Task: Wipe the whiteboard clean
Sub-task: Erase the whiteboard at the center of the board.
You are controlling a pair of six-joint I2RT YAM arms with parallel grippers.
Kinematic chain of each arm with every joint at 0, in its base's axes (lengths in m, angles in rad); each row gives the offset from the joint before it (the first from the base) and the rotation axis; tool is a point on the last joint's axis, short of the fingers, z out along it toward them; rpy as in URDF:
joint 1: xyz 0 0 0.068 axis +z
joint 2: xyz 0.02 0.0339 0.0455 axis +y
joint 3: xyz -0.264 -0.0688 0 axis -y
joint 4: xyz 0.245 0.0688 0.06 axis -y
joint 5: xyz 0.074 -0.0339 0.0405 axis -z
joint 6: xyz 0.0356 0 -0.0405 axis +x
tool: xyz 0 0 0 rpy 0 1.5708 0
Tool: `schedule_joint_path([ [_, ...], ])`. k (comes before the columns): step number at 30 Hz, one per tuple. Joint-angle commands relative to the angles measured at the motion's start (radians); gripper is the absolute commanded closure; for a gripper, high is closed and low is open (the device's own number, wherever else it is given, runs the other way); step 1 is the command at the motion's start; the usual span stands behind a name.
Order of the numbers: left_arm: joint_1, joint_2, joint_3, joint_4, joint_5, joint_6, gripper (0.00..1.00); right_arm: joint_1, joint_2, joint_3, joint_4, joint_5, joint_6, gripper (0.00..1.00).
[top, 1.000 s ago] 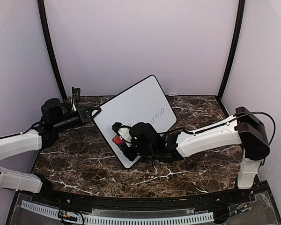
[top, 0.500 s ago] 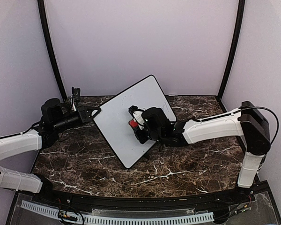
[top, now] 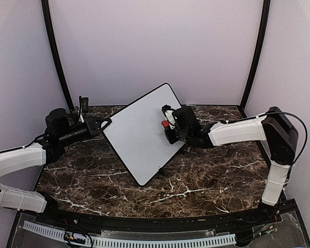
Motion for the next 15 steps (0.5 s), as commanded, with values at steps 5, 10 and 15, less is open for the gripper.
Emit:
schedule_joint_path([
  [5, -0.020, -0.038, 0.013, 0.147, 0.109, -0.024, 1.00, 0.021, -0.015, -0.066, 0.031, -0.066, -0.005, 0.82],
  [10, -0.020, -0.036, 0.013, 0.147, 0.108, -0.023, 1.00, 0.035, -0.030, -0.123, 0.064, -0.100, 0.001, 0.82],
  [15, -0.020, -0.034, 0.013, 0.148, 0.109, -0.023, 1.00, 0.061, -0.046, -0.156, 0.093, -0.105, -0.005, 0.82],
])
